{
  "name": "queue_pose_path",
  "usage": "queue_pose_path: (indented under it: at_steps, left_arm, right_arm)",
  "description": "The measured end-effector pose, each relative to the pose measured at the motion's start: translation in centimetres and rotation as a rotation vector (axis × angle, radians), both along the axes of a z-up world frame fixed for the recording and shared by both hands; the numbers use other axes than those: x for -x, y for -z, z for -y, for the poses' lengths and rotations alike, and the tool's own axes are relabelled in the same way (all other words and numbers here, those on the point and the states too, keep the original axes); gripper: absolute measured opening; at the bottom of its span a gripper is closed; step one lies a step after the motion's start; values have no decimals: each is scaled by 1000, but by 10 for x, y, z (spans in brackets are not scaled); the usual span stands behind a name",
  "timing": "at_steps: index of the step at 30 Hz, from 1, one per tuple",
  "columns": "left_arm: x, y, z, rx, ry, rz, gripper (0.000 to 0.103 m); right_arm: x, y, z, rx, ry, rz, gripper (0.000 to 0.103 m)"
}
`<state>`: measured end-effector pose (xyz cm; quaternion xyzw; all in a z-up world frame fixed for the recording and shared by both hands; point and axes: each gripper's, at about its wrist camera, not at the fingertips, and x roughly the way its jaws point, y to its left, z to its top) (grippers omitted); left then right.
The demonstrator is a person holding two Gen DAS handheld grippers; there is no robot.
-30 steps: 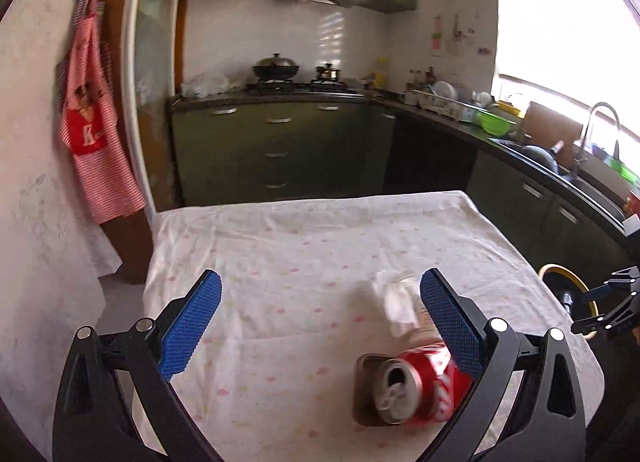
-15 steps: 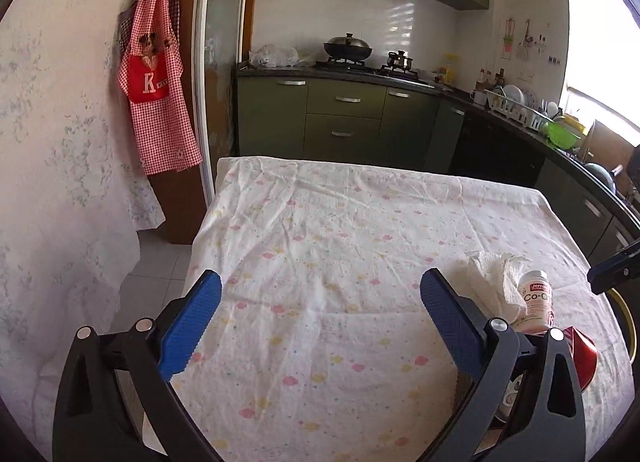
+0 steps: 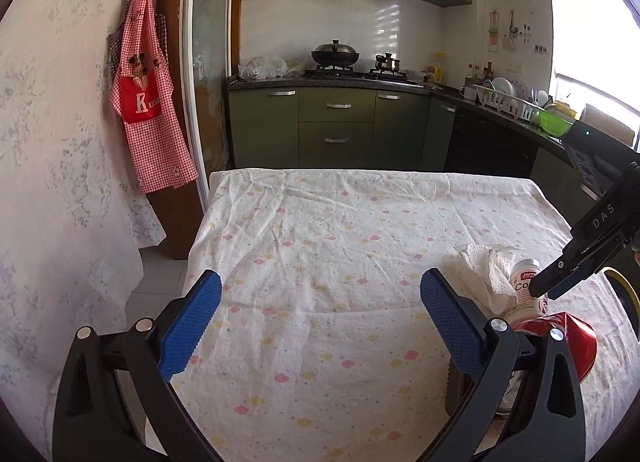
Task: Collect trash
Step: 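Reach the right tool to the white supplement bottle and grasp it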
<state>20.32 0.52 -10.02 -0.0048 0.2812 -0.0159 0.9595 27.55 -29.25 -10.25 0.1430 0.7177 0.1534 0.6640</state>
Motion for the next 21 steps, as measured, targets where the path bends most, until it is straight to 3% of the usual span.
queue_pose_path:
  at_steps: [6,11,17,21]
  left_arm:
    - [3,-2,-2,29,7,1,98]
    - [4,-2,-5,42,-4,3,98]
    - [3,0,-5,38,-11,-7,98]
    - [2,2,-5,36,-14,-9,98]
  right_arm:
    - [-10,5,-18,17,-17,-3,56]
    - [-21,9,-39,93,-120,13,57]
    - [-16,2,-53,173,-222,103,54]
    - [-13,-11,-47,176,-226,154,51]
